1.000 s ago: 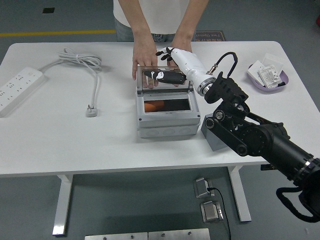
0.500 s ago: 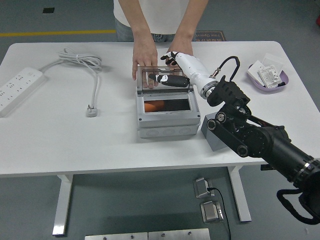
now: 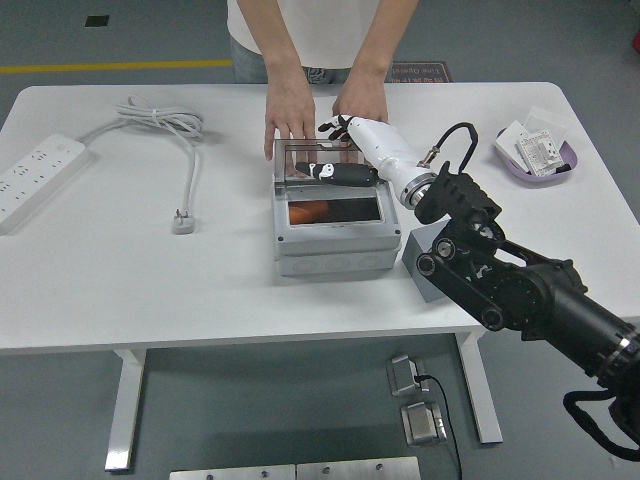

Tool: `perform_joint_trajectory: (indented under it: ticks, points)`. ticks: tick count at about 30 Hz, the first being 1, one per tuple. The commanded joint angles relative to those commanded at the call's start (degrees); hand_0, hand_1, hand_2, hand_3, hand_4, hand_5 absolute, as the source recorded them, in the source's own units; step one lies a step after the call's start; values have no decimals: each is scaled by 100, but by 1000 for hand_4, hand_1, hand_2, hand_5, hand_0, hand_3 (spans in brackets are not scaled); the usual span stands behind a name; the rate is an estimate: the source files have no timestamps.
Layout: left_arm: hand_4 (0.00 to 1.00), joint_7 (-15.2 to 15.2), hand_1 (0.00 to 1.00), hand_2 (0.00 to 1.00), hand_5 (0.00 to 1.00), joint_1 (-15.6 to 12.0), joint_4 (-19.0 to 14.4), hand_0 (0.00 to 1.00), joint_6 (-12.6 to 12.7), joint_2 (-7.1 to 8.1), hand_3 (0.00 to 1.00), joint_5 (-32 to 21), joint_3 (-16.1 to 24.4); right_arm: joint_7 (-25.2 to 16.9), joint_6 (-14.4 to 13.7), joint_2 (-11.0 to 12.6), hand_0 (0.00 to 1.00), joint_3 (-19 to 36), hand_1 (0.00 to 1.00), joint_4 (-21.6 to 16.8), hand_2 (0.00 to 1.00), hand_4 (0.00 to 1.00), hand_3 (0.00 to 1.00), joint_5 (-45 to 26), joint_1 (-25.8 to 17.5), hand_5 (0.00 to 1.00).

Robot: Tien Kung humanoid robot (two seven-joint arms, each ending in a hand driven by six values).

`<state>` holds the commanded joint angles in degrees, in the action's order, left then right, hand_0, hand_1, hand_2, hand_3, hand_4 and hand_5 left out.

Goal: Fetch the battery,place it into the box,close the lid of the box

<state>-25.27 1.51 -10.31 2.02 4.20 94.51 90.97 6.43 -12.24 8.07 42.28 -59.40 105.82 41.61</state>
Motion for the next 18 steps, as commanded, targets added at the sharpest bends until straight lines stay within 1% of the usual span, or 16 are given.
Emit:
perform_joint_trajectory:
  ticks: [9,10,13,18]
  points:
    - [701,2,634,532,98,-9,0,626,2,-35,622,-28,-10,41,5,87,803,-149,699,-107,711,998,758,-73,-234,793]
    - [701,1,633,532,97,-13,0,626,3,-36,622,-28,-11,56,9,100,787,-153,689,-143,709,998,757,-57,-259,792]
    - [701,-2,633,532,97,-27,0,626,7,-33,622,-34,-13,88,13,132,787,-138,689,-252,709,998,757,-1,-317,792]
    - [701,9,634,532,97,-25,0,626,9,-27,622,-22,-3,97,15,156,773,-63,688,-264,710,998,756,39,-374,795]
